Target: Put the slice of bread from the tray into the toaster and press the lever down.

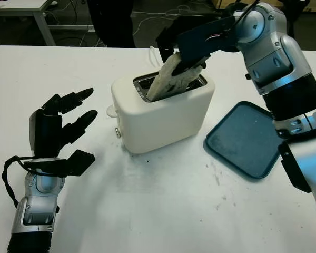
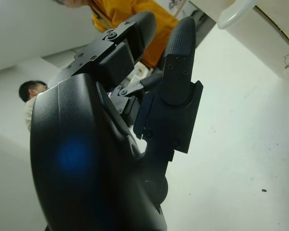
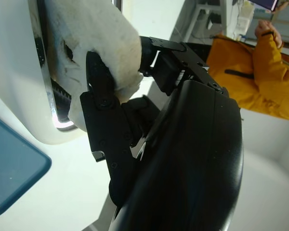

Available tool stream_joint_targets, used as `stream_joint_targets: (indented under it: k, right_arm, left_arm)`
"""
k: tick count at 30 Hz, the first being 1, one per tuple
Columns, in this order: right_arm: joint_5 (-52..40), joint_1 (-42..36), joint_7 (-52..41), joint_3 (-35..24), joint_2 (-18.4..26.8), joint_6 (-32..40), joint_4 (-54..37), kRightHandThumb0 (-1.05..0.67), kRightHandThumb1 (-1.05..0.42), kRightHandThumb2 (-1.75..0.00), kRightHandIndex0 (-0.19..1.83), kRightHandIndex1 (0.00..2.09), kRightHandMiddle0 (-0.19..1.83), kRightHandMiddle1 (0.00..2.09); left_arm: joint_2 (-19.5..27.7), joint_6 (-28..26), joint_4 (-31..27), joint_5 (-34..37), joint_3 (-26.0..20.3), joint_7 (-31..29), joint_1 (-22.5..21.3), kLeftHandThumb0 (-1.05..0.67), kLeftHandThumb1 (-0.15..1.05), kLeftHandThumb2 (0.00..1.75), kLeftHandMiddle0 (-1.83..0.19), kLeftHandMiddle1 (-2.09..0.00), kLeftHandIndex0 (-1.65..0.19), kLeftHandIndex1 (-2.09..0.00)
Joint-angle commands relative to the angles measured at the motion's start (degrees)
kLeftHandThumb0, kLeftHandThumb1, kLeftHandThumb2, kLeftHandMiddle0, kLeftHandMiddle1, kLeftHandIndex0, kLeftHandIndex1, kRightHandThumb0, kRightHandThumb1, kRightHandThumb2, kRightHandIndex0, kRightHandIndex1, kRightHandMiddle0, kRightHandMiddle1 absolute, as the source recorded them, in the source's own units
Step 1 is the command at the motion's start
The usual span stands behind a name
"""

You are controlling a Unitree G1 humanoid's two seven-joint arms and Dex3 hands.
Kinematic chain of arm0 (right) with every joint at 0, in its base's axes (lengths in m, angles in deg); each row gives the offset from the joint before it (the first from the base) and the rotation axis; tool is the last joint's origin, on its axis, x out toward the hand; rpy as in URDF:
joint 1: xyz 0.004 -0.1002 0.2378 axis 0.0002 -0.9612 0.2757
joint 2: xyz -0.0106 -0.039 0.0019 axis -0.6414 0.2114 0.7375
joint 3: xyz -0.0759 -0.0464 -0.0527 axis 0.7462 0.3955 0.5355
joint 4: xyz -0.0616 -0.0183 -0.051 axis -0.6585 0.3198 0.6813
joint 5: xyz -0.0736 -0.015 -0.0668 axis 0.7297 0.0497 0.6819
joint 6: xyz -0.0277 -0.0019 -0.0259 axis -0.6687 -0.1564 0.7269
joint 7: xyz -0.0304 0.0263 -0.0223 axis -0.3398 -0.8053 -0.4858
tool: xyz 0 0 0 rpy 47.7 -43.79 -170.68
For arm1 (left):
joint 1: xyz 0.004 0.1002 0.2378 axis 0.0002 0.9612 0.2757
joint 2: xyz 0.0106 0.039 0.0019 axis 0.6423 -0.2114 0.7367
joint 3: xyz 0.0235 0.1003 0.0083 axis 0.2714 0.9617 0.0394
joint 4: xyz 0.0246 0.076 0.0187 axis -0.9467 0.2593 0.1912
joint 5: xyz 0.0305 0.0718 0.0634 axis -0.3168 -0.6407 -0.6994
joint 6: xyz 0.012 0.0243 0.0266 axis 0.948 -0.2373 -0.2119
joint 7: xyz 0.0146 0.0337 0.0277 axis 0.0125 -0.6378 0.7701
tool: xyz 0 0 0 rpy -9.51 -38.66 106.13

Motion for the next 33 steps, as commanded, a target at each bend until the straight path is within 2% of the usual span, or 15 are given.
stream_joint_targets:
  k: [1,3,6,17,22,25,26,29,31,33]
  right_arm:
    - [0.4,1.2,-1.1,0.8,-0.2,-1.8,-0.7,-0.74,-0.92,-0.08,0.51,1.28,0.56,0.74]
    - [1.0,1.3,-1.4,1.1,0.3,-2.8,-0.7,-0.74,-0.92,-0.07,0.36,1.10,0.51,0.62]
    - [1.7,1.4,-1.9,1.2,0.8,-3.7,-0.4,-0.73,-0.92,-0.06,0.22,0.97,0.47,0.54]
    - [3.2,2.1,-2.4,1.1,1.3,-6.0,0.9,-0.66,-0.92,-0.04,0.18,0.95,0.51,0.47]
    - [3.8,1.8,-1.3,0.8,1.5,-6.8,0.8,-0.63,-0.92,-0.05,0.27,0.96,0.58,0.47]
    - [3.6,1.3,-0.1,0.1,1.5,-7.5,0.9,-0.60,-0.92,-0.04,0.47,1.01,0.66,0.50]
    - [3.2,1.1,0.5,-0.4,1.4,-7.6,0.9,-0.58,-0.91,-0.02,0.58,0.99,0.76,0.57]
    - [3.5,0.7,1.6,-1.0,1.5,-7.7,0.9,-0.54,-0.91,0.00,0.71,0.98,0.89,0.68]
    - [3.6,0.5,2.1,-1.1,1.6,-8.0,1.1,-0.52,-0.90,0.00,0.71,1.02,0.89,0.72]
    - [3.6,0.5,2.4,-1.1,1.8,-8.3,1.4,-0.51,-0.89,0.00,0.70,1.25,0.88,0.77]
  left_arm:
    - [-0.2,0.5,-0.1,0.2,0.2,0.5,0.6,-0.50,0.92,0.14,-0.63,-0.92,-0.93,0.00]
    - [-0.2,0.3,-0.2,0.1,0.2,0.5,0.7,-0.50,0.92,0.15,-0.62,-0.92,-0.93,0.00]
    - [-0.3,0.4,-0.2,0.5,0.2,0.4,0.7,-0.50,0.92,0.15,-0.62,-0.92,-0.93,0.00]
    - [-0.5,0.5,-0.1,0.0,0.1,0.7,0.4,-0.49,0.92,0.14,-0.63,-0.91,-0.94,0.00]
    - [-0.3,0.6,0.0,0.2,0.0,0.6,0.4,-0.49,0.92,0.15,-0.62,-0.92,-0.93,0.00]
    - [-0.2,0.8,0.2,0.2,0.0,0.6,0.4,-0.49,0.92,0.15,-0.62,-0.92,-0.93,0.00]
    - [-0.2,0.9,0.3,0.1,0.0,0.7,0.3,-0.49,0.92,0.15,-0.62,-0.93,-0.94,0.00]
    - [-0.1,1.2,0.4,-0.4,0.1,1.0,0.2,-0.49,0.92,0.15,-0.63,-0.93,-0.94,0.00]
    - [-0.2,1.4,0.6,-0.4,0.1,1.2,0.1,-0.49,0.92,0.14,-0.63,-0.93,-0.94,0.00]
    - [-0.3,1.1,0.5,-0.2,0.2,1.1,0.1,-0.50,0.92,0.14,-0.63,-0.93,-0.94,0.00]
